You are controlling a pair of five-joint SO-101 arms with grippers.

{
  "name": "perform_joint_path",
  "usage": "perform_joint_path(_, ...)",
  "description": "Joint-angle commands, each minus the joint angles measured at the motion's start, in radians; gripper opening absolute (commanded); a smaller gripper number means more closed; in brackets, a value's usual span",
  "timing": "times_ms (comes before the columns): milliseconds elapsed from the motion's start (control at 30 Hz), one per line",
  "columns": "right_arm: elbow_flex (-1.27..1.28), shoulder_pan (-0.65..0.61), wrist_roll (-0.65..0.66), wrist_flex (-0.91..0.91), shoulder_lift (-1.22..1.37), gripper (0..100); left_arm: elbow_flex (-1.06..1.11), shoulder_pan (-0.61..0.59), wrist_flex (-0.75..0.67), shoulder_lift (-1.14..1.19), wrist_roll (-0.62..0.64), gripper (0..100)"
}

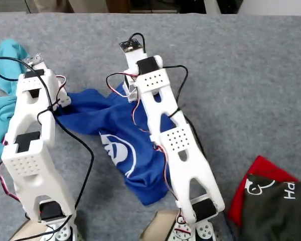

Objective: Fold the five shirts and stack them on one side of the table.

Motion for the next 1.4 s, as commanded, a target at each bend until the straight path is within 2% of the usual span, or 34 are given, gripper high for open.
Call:
perform_joint_path(0,-0.045,0.044,0.005,0.018,-0.002,14.0,-0.025,-0.086,-0.002,-0.007,0.011,2)
perform_joint_path(100,-0.051,0.053,0.012,0.009,-0.005,4.6,-0.044,-0.129,0.003,-0.008,0.038,2)
perform_joint_path(500,-0.102,0.127,0.006,0.020,-0.073,4.1,-0.081,-0.201,-0.003,-0.002,0.204,2)
perform_joint_path(733,-0.097,0.191,0.006,0.025,-0.211,4.1,-0.081,-0.210,-0.003,-0.005,0.209,2)
perform_joint_path(833,-0.010,0.171,0.006,0.025,-0.266,4.4,-0.081,-0.207,-0.003,-0.005,0.209,2)
perform_joint_path(967,0.171,0.084,0.005,0.023,-0.309,4.5,-0.081,-0.204,-0.005,-0.005,0.207,2)
perform_joint_path(1033,0.231,0.045,-0.041,0.023,-0.326,7.2,-0.091,-0.204,-0.005,-0.001,0.207,2)
perform_joint_path(1100,0.274,0.028,-0.103,0.023,-0.352,15.6,-0.104,-0.204,-0.003,-0.001,0.207,2)
perform_joint_path(1233,0.375,0.024,-0.121,0.023,-0.404,33.1,-0.106,-0.203,-0.003,0.001,0.207,2)
perform_joint_path(1367,0.493,0.008,-0.117,0.023,-0.441,30.2,-0.106,-0.203,-0.003,0.001,0.207,2)
